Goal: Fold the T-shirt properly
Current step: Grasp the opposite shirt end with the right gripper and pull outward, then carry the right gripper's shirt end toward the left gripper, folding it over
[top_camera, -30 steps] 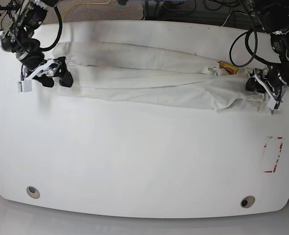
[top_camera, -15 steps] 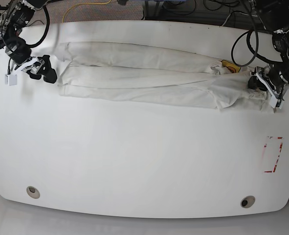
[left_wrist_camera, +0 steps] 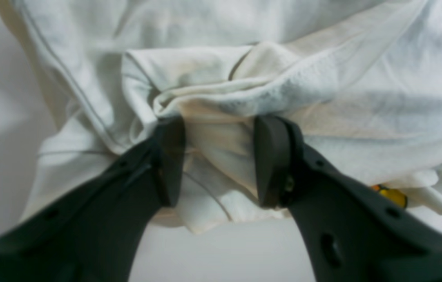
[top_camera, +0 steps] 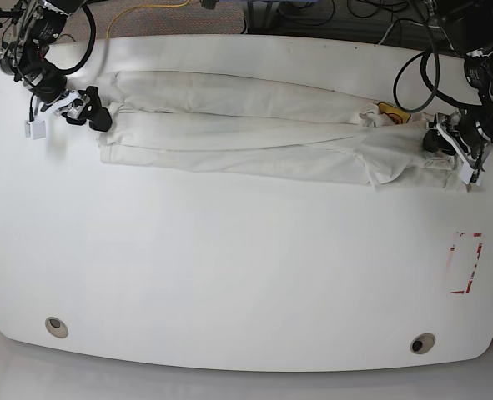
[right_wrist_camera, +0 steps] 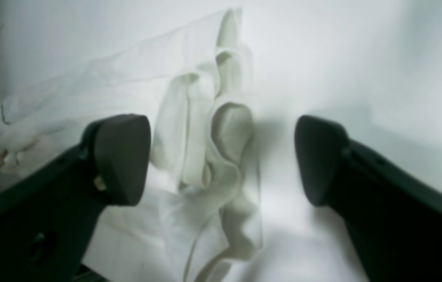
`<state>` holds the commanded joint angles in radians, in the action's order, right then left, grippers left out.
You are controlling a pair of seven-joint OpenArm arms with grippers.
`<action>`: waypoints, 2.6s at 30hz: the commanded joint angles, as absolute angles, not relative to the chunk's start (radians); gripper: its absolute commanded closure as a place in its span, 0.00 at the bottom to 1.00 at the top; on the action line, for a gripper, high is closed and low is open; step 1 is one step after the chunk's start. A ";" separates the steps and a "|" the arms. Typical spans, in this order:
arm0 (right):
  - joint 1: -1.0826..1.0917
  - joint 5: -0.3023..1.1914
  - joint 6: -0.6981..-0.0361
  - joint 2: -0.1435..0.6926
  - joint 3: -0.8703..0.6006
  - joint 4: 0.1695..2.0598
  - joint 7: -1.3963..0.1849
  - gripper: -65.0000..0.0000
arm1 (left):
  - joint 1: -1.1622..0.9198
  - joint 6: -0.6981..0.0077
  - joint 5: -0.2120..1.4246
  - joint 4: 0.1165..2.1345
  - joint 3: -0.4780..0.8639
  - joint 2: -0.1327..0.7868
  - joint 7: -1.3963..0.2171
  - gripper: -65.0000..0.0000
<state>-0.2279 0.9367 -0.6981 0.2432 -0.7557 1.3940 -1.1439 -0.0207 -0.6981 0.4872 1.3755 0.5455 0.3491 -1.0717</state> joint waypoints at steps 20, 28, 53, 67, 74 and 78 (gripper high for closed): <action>-0.199 0.731 -0.698 0.139 -0.697 1.492 -1.141 0.96 | -0.022 -0.698 0.487 1.374 0.542 0.344 -1.072 0.60; -0.216 0.676 -0.698 0.143 -0.697 1.653 -1.145 1.00 | -0.022 -0.698 0.487 1.374 0.542 0.343 -1.072 0.60; -0.249 0.661 -0.519 0.016 -0.282 2.029 -1.165 1.00 | -0.044 -0.698 0.486 1.374 0.542 0.343 -1.075 0.60; -0.206 0.648 -0.516 -0.099 -0.094 1.995 -1.093 1.00 | -0.068 -0.698 0.487 1.376 0.542 0.341 -1.073 0.60; -0.183 0.648 -0.516 -0.093 -0.053 1.934 -1.064 1.00 | -0.071 -0.698 0.487 1.376 0.542 0.341 -1.073 0.60; -0.177 0.648 -0.516 -0.096 -0.047 1.914 -1.063 1.00 | -0.071 -0.698 0.487 1.376 0.542 0.340 -1.073 0.60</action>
<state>-0.1772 0.6483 -0.5163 -0.0959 -0.0468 1.9141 -1.0625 -0.0713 -0.6981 0.4872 1.3755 0.5424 0.3399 -1.0733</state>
